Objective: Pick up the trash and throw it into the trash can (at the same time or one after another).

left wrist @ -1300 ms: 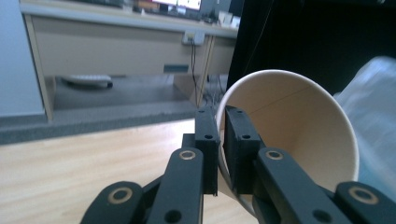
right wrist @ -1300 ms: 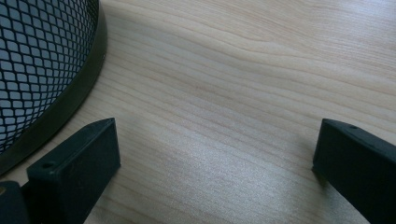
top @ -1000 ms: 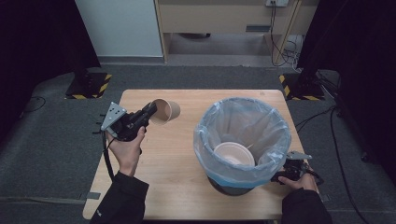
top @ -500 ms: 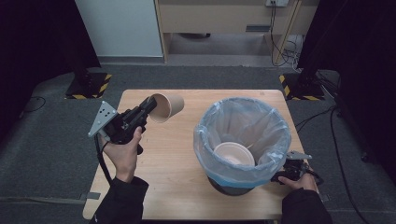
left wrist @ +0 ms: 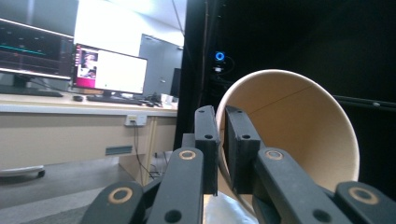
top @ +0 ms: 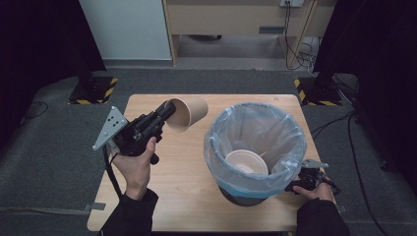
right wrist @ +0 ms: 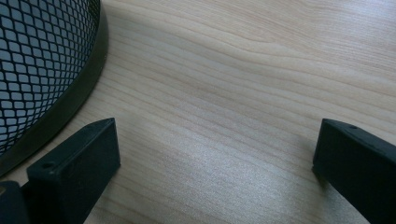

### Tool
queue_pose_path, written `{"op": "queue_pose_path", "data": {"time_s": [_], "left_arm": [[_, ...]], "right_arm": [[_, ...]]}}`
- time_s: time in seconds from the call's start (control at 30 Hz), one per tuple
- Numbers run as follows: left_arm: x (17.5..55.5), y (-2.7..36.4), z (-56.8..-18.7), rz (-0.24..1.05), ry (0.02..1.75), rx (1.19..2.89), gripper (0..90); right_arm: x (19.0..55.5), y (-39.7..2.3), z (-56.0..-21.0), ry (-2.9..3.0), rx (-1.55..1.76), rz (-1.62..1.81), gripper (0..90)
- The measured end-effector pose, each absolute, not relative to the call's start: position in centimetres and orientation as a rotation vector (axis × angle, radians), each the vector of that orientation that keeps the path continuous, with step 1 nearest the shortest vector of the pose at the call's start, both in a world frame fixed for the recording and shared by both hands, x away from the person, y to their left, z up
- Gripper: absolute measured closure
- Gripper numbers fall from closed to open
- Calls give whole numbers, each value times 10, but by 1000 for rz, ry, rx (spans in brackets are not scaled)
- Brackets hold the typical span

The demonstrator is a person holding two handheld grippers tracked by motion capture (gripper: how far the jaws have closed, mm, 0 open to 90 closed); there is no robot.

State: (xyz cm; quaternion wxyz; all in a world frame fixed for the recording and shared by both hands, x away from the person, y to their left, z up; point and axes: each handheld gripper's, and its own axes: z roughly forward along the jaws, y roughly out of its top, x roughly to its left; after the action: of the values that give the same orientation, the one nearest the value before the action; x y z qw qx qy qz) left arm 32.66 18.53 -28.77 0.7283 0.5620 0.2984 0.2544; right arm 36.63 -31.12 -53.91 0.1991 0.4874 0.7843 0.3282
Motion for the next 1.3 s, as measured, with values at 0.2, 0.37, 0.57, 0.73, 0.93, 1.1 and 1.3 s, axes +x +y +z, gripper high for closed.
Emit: {"op": "queue_pose_path", "data": {"time_s": [0.2, 0.37, 0.57, 0.73, 0.93, 1.1, 1.3], "left_arm": [[326, 165, -284, 537, 625, 1267, 840], [329, 140, -283, 505, 587, 1311, 840], [335, 111, -289, 461, 566, 1368, 840], [340, 93, -296, 420, 557, 1419, 840], [347, 86, -303, 344, 562, 1463, 759], [344, 99, -303, 353, 576, 1459, 651], [337, 129, -312, 424, 637, 1492, 485]], "right_arm": [[366, -311, -539, 2193, 1363, 918, 8], [366, -311, -539, 2194, 1363, 918, 8], [366, -311, -539, 2194, 1363, 918, 8], [366, -311, -539, 2194, 1363, 918, 8], [366, -311, -539, 2194, 1363, 918, 8], [366, -311, -539, 2194, 1363, 918, 8], [366, -311, -539, 2194, 1363, 918, 8]]}}
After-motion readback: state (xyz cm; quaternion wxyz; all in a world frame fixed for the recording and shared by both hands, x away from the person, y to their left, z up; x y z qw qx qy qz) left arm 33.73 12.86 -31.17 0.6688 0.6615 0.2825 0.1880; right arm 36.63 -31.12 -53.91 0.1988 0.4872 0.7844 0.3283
